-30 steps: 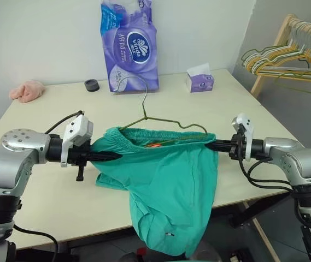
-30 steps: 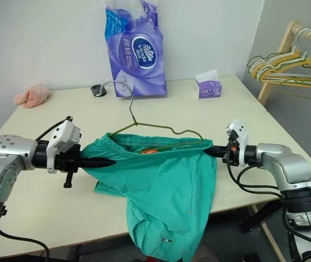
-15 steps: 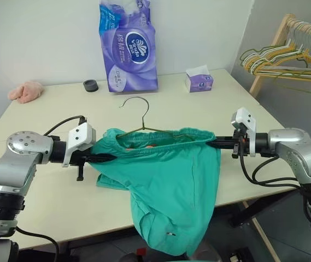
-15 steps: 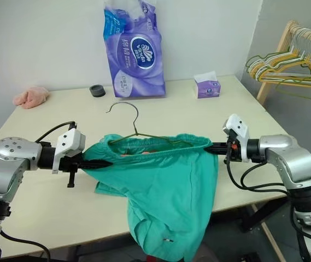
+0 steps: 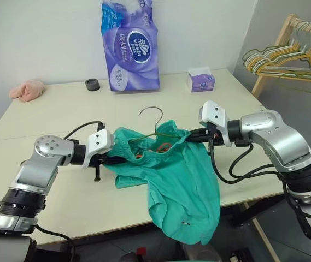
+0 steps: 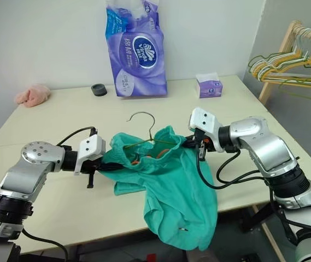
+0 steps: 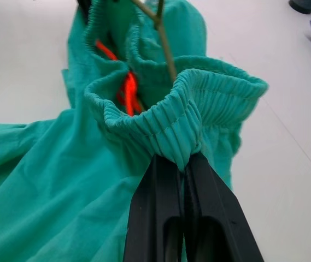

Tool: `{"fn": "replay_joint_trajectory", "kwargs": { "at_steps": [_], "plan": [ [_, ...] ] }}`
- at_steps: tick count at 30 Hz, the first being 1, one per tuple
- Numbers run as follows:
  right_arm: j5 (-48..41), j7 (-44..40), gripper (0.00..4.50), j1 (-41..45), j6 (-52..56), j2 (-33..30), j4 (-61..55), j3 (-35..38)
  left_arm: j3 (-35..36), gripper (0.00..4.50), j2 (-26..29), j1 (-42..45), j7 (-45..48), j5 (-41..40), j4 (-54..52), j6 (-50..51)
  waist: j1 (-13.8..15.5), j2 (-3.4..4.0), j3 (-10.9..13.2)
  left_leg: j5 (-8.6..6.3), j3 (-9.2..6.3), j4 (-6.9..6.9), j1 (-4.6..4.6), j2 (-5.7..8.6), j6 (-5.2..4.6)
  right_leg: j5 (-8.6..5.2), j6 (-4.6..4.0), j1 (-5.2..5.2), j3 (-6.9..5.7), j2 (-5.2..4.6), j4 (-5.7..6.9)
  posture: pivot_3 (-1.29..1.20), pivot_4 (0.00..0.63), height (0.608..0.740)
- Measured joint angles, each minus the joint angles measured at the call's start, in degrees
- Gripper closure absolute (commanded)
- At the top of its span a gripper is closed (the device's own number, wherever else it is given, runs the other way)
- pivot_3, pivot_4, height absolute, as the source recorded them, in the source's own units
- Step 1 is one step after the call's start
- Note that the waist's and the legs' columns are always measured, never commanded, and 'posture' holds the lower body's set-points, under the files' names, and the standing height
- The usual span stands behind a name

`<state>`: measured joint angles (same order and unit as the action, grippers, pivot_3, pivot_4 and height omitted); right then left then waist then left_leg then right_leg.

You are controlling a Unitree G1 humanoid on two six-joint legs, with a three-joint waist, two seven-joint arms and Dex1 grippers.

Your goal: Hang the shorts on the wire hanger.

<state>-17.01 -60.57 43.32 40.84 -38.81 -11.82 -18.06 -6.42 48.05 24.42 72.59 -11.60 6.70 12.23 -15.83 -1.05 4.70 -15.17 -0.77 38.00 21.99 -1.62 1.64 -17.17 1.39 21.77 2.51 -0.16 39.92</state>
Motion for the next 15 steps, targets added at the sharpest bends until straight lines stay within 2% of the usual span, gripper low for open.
{"fn": "replay_joint_trajectory", "kwargs": {
  "at_steps": [3, 12, 15],
  "plan": [
    [0.7, 0.7, 3.22, -0.4, -1.0, 0.2, -1.0, -0.1, -0.7, 4.5, -1.6, 0.0, -0.8, 0.3, 0.0, -0.1, 0.0, 0.0, 0.0, 0.0, 0.0, 0.01, 0.0, 0.0, 0.0, -0.01, 0.01, 0.0, 0.0, 0.0, 0.01, -0.3, 0.04, 0.74],
    [4.9, -1.1, 0.05, -4.3, -6.6, -6.2, -1.4, -1.1, -0.9, 4.5, -2.4, -1.5, -1.8, 0.7, -0.1, -0.2, -0.4, 0.0, 0.0, 0.0, 0.0, 0.0, -0.03, -0.02, 0.0, -0.03, 0.05, 0.0, 0.02, 0.0, 0.01, -0.31, 0.04, 0.74],
    [6.9, 0.1, 0.02, -4.4, -7.5, -6.2, -0.6, -1.1, -0.9, 4.5, -2.4, -1.6, -1.9, 0.7, -0.3, -0.3, -0.6, 0.0, 0.0, 0.0, -0.02, 0.0, -0.07, -0.04, 0.0, -0.06, 0.1, -0.02, 0.0, 0.01, 0.04, -0.31, 0.039, 0.74]
  ]
}}
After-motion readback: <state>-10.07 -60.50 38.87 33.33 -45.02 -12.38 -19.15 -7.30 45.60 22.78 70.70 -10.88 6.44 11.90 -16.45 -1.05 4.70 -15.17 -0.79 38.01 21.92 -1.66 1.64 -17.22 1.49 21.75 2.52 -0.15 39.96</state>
